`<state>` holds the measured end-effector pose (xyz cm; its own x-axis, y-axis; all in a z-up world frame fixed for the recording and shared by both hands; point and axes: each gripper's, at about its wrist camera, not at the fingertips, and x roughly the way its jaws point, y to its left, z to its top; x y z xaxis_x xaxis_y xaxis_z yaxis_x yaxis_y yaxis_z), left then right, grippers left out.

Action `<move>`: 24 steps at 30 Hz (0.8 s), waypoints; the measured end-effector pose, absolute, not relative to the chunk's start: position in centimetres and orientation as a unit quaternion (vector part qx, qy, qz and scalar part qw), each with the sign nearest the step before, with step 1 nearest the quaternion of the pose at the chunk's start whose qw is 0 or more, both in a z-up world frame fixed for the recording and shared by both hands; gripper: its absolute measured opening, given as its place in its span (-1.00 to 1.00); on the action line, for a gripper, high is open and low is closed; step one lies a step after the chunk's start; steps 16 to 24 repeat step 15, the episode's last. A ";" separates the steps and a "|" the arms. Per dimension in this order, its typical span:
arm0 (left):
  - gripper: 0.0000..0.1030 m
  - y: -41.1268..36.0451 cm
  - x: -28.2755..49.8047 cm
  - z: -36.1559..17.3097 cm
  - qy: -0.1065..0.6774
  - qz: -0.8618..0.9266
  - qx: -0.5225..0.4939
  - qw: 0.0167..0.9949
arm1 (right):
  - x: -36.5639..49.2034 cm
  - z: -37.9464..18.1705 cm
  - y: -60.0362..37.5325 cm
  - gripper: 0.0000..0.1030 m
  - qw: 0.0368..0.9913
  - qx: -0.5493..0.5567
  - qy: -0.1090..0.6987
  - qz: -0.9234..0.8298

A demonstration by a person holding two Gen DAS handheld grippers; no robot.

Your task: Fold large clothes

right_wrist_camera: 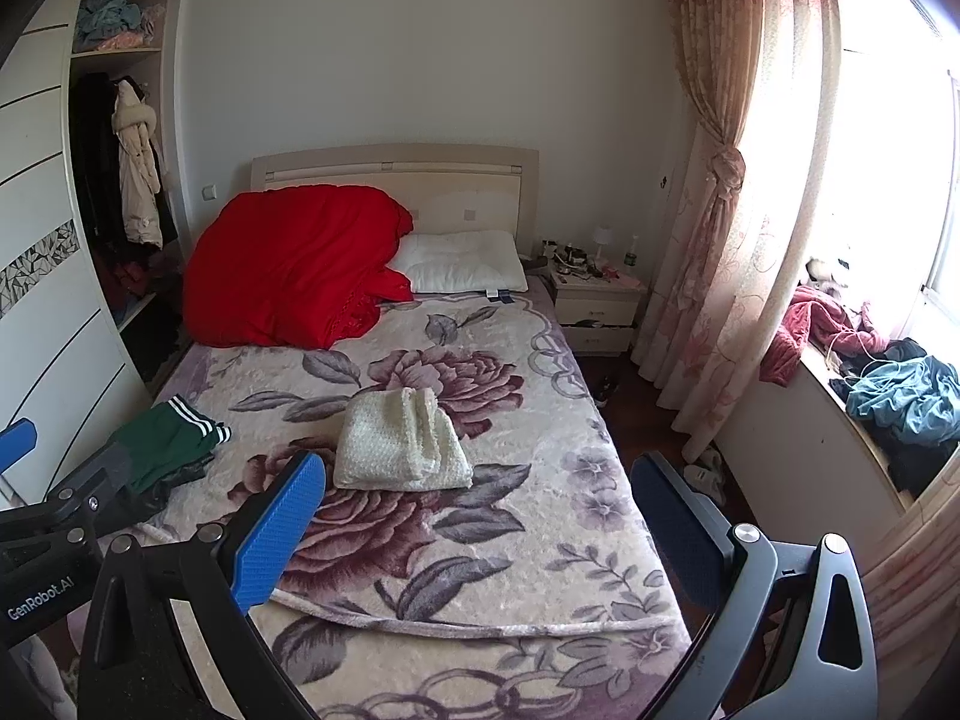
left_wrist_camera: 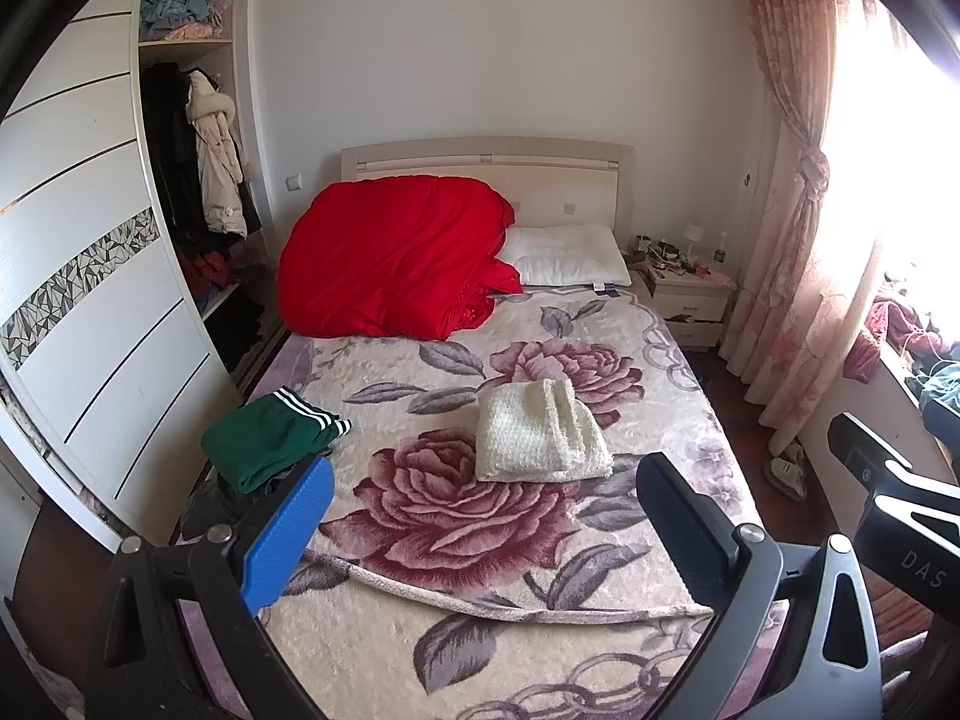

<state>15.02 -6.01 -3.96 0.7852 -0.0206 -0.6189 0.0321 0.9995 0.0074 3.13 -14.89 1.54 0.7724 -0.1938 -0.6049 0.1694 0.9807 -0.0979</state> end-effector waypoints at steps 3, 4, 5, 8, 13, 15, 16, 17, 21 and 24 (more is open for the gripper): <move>1.00 -6.0 15.0 -4.0 0.328 -0.014 0.009 0.945 | 3.1 1.5 -14.9 1.00 0.941 -0.019 0.322 -0.097; 1.00 -5.9 15.1 -3.9 0.328 -0.014 0.009 0.945 | 3.1 1.6 -14.9 1.00 0.942 -0.019 0.322 -0.098; 1.00 -6.0 15.0 -4.0 0.327 -0.013 0.009 0.945 | 3.0 1.5 -14.9 1.00 0.941 -0.019 0.322 -0.098; 1.00 -6.0 15.0 -4.0 0.327 -0.013 0.009 0.945 | 2.9 1.7 -14.8 1.00 0.942 -0.017 0.321 -0.100; 1.00 -6.1 14.9 -3.9 0.322 -0.006 0.014 0.947 | 3.1 1.8 -14.8 1.00 0.942 -0.018 0.321 -0.099; 1.00 -6.3 15.0 -3.6 0.323 -0.010 0.011 0.946 | 2.9 1.8 -14.8 1.00 0.941 -0.018 0.321 -0.101; 1.00 -6.3 15.0 -3.6 0.323 -0.010 0.011 0.946 | 2.9 1.8 -14.8 1.00 0.941 -0.018 0.321 -0.101; 1.00 -6.3 15.0 -3.6 0.323 -0.010 0.011 0.946 | 2.9 1.8 -14.8 1.00 0.941 -0.018 0.321 -0.101; 1.00 -6.3 15.0 -3.6 0.323 -0.010 0.011 0.946 | 2.9 1.8 -14.8 1.00 0.941 -0.018 0.321 -0.101; 1.00 -6.3 15.0 -3.6 0.323 -0.010 0.011 0.946 | 2.9 1.8 -14.8 1.00 0.941 -0.018 0.321 -0.101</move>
